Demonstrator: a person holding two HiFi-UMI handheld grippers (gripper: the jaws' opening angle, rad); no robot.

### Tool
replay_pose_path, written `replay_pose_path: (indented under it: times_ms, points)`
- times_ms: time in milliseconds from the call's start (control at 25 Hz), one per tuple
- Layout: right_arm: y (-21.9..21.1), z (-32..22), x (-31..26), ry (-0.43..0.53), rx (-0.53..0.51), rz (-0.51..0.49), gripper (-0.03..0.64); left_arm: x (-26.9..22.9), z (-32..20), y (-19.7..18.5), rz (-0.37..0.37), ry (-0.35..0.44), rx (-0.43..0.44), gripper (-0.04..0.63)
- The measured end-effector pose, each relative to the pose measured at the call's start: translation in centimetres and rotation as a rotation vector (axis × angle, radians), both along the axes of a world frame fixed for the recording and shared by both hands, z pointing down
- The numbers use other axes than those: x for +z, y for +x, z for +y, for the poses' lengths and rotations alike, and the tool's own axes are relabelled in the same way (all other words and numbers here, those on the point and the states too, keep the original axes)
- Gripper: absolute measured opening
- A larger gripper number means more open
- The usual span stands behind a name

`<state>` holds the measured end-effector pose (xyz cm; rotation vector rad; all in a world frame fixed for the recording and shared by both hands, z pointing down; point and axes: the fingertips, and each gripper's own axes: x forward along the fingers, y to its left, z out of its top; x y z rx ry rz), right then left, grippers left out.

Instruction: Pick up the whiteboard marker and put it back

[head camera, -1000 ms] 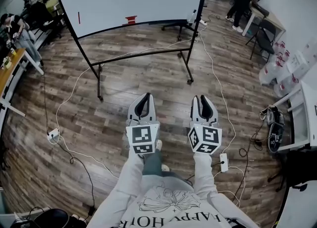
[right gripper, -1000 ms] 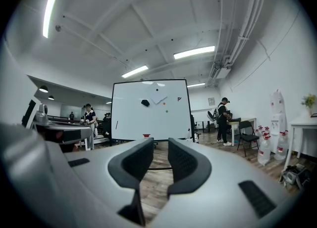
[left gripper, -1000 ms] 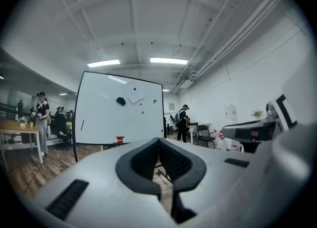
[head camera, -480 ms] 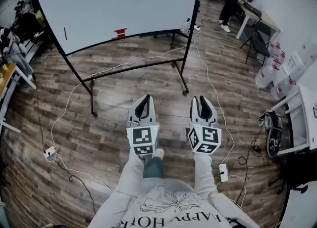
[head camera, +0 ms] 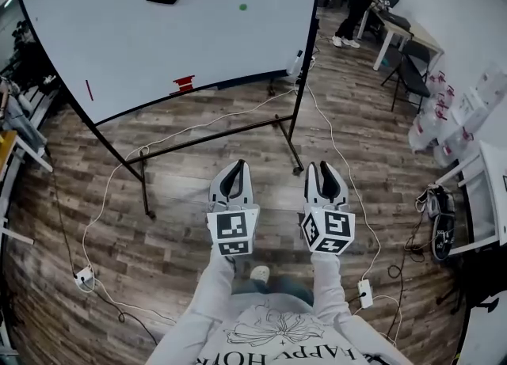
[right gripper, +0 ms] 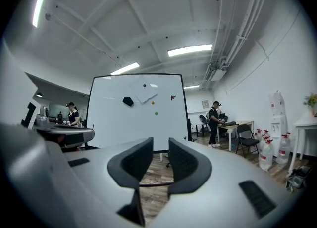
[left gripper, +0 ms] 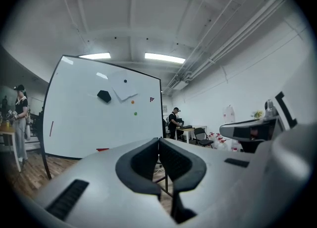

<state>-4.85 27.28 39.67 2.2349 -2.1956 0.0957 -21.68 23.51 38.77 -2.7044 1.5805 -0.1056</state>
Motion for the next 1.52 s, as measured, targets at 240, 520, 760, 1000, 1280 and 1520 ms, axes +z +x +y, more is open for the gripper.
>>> replay_pose_path:
  times_ms: [240, 520, 760, 1000, 1280, 1520]
  points:
    - [1.0, -4.5, 1.1, -0.032, 0.001, 0.004, 0.081, 1.6, -4.8, 1.3, -0.002, -0.042, 0.007, 0.006]
    - [4.3, -11.5, 2.6, -0.049, -0.011, -0.003, 0.083, 3.2, -11.2, 4.5, -0.007, -0.062, -0.012, 0.006]
    - [9.5, -19.8, 1.6, -0.029, -0.042, -0.001, 0.083, 2.4, -18.7, 9.8, -0.011, -0.047, -0.036, 0.006]
    - [14.8, -27.6, -0.1, -0.008, -0.085, -0.005, 0.083, 0.8, -25.5, 15.1, -0.008, -0.025, -0.075, 0.006]
    - [18.6, -33.2, 0.2, -0.005, -0.117, -0.022, 0.083, 1.5, -30.4, 18.8, -0.014, -0.042, -0.109, 0.006]
    - [20.2, -37.2, 1.9, -0.038, -0.125, -0.039, 0.083, 2.7, -34.2, 20.2, -0.029, -0.069, -0.125, 0.006]
